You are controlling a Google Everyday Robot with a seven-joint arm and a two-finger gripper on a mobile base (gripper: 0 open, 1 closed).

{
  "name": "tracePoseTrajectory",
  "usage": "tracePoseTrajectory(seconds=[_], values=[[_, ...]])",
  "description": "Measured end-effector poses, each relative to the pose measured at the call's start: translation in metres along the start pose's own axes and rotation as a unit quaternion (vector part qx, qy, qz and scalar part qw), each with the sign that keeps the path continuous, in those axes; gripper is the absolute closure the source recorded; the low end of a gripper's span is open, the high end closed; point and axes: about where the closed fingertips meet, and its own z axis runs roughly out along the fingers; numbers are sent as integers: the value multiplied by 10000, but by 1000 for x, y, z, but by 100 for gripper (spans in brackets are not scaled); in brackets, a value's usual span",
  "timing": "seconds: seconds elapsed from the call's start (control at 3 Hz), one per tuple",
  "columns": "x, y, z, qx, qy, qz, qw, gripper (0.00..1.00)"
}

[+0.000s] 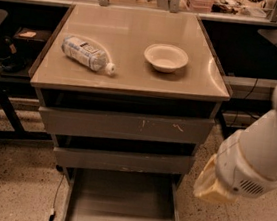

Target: Close bottom drawer

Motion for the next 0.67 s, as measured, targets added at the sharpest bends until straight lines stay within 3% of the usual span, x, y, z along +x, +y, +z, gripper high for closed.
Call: tracePoseTrajectory(seconds=[0.33,0.67], values=[[15,23,28,-350,188,45,9992,100],[14,28,40,-488,100,-33,9988,100]])
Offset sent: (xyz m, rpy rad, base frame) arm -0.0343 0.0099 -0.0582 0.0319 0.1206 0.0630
